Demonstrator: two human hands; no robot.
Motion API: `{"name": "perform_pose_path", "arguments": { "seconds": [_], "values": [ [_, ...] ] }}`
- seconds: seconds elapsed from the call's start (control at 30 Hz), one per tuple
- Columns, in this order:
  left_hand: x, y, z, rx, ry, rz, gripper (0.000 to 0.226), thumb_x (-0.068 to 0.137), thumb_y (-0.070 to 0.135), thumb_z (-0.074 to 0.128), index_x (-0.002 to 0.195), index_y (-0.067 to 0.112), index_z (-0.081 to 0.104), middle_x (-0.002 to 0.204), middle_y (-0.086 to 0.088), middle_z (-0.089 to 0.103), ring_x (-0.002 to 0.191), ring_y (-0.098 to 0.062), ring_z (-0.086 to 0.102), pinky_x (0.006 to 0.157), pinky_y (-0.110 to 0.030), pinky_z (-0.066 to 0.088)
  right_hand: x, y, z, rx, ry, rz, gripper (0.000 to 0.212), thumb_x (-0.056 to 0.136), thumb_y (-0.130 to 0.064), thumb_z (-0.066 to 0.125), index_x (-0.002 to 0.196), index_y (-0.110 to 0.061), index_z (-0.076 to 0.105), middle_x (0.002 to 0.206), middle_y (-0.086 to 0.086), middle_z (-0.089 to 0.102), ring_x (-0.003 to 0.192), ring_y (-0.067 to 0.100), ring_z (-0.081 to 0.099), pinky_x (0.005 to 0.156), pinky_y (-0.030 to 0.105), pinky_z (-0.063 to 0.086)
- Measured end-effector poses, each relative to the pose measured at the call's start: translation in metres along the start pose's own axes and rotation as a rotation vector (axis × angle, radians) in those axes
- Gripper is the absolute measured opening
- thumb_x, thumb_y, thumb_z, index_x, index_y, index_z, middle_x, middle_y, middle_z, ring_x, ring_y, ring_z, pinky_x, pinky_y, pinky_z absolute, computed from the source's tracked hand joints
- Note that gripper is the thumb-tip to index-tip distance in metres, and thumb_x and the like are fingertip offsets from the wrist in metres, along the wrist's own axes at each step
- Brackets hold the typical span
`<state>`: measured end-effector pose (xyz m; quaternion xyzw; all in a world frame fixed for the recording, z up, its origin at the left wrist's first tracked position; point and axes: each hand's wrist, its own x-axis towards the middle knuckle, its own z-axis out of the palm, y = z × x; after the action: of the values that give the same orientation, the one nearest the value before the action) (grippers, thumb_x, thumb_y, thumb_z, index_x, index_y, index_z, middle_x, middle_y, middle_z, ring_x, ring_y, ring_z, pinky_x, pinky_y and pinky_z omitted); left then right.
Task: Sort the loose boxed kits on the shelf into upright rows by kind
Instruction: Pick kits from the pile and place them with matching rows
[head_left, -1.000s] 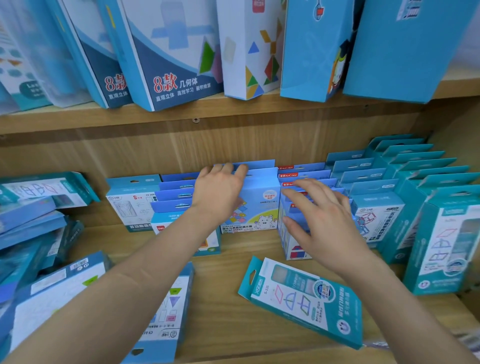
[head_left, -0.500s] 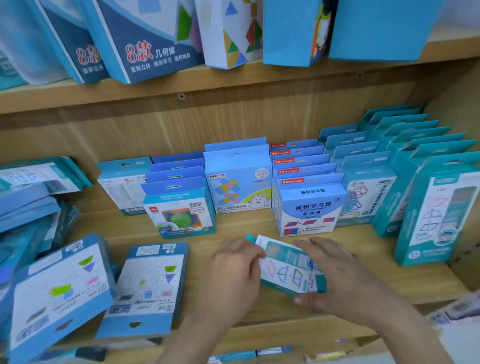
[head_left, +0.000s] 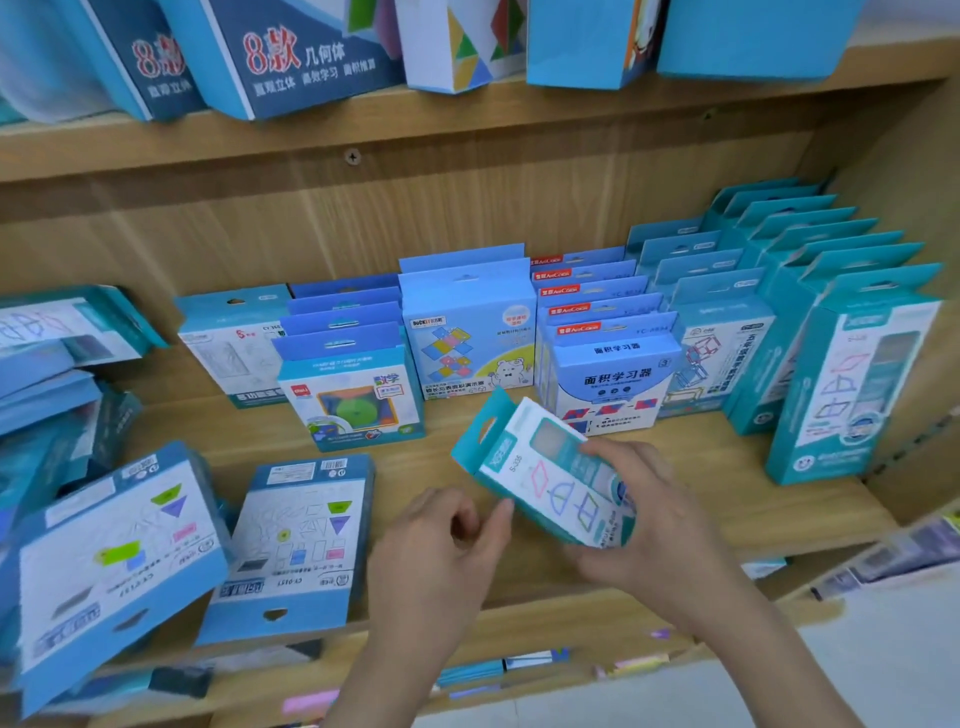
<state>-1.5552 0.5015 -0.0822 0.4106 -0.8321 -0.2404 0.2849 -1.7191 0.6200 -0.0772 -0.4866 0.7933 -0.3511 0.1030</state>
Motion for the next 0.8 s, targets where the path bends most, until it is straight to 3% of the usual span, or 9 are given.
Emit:
{"name": "perform_pose_path", "arguments": {
  "seconds": [0.07,0.17,0.27,0.37,0.47,0.67,0.73,0.8],
  "values": [
    [0.001,0.006,-0.008,-0.248,-0.078,-0.076,0.042,0.067,0.065,0.057,0.065,0.023,0.056,0.059,0.012,0.059,0.054,-0.006,0.054,0.055,-0.030,0.048,-0.005,-0.011,0.001,0.082,0.086,0.013,0.079,0.051,-0.043,0.074,0.122,-0.044,0.039,0.117,-0.027,0.040,0.103,-0.004,0.048,0.078,0.024,0.048],
    [0.001,0.025,-0.012,-0.714,-0.320,-0.147,0.025,0.070,0.042,0.070,0.087,0.023,0.066,0.080,0.010,0.073,0.074,-0.011,0.068,0.071,-0.026,0.055,-0.015,-0.031,0.004,0.093,0.190,0.011,0.076,0.053,-0.044,0.074,0.119,-0.044,0.038,0.120,-0.029,0.037,0.105,-0.012,0.043,0.076,0.016,0.045],
    [0.001,0.041,-0.007,-0.878,-0.368,-0.166,0.023,0.079,0.026,0.071,0.100,0.020,0.062,0.091,0.005,0.075,0.084,-0.014,0.071,0.073,-0.027,0.056,-0.025,-0.045,0.003,0.085,0.264,0.042,0.071,0.056,-0.049,0.070,0.117,-0.048,0.034,0.119,-0.031,0.036,0.105,-0.015,0.042,0.073,0.008,0.042],
    [0.001,0.051,-0.002,-0.919,-0.357,-0.145,0.017,0.086,0.017,0.064,0.102,0.021,0.057,0.090,0.002,0.075,0.082,-0.017,0.072,0.070,-0.034,0.056,-0.035,-0.046,-0.004,0.059,0.324,0.077,0.074,0.058,-0.057,0.068,0.123,-0.043,0.037,0.119,-0.028,0.037,0.107,-0.011,0.043,0.078,0.006,0.041],
    [0.002,0.064,-0.002,-0.879,-0.347,-0.069,0.019,0.087,0.015,0.062,0.102,0.022,0.053,0.088,0.005,0.075,0.077,-0.014,0.072,0.064,-0.030,0.056,-0.051,-0.038,-0.021,0.050,0.354,0.107,0.067,0.067,-0.052,0.073,0.124,-0.044,0.039,0.119,-0.025,0.041,0.110,-0.009,0.045,0.084,0.008,0.039],
    [0.013,0.108,0.018,-0.699,-0.358,0.125,0.024,0.089,0.018,0.062,0.099,0.035,0.048,0.099,0.013,0.070,0.081,-0.004,0.068,0.072,-0.036,0.058,-0.069,0.002,-0.068,-0.025,0.539,0.179,0.050,0.082,-0.025,0.068,0.127,-0.030,0.047,0.122,-0.012,0.048,0.115,0.007,0.049,0.090,0.037,0.049],
    [0.014,0.130,0.034,-0.600,-0.352,0.201,0.027,0.090,0.021,0.062,0.103,0.039,0.046,0.105,0.013,0.069,0.086,0.001,0.065,0.076,-0.031,0.056,-0.071,0.017,-0.087,-0.018,0.582,0.190,0.051,0.083,-0.016,0.068,0.128,-0.029,0.047,0.122,-0.011,0.049,0.114,0.008,0.051,0.089,0.036,0.051],
    [0.016,0.154,0.055,-0.522,-0.331,0.266,0.028,0.090,0.024,0.061,0.113,0.031,0.048,0.108,0.009,0.069,0.088,-0.001,0.065,0.078,-0.032,0.055,-0.072,0.032,-0.106,-0.029,0.577,0.181,0.051,0.084,-0.013,0.067,0.129,-0.027,0.046,0.122,-0.010,0.051,0.112,0.005,0.051,0.087,0.026,0.049]
  ]
}}
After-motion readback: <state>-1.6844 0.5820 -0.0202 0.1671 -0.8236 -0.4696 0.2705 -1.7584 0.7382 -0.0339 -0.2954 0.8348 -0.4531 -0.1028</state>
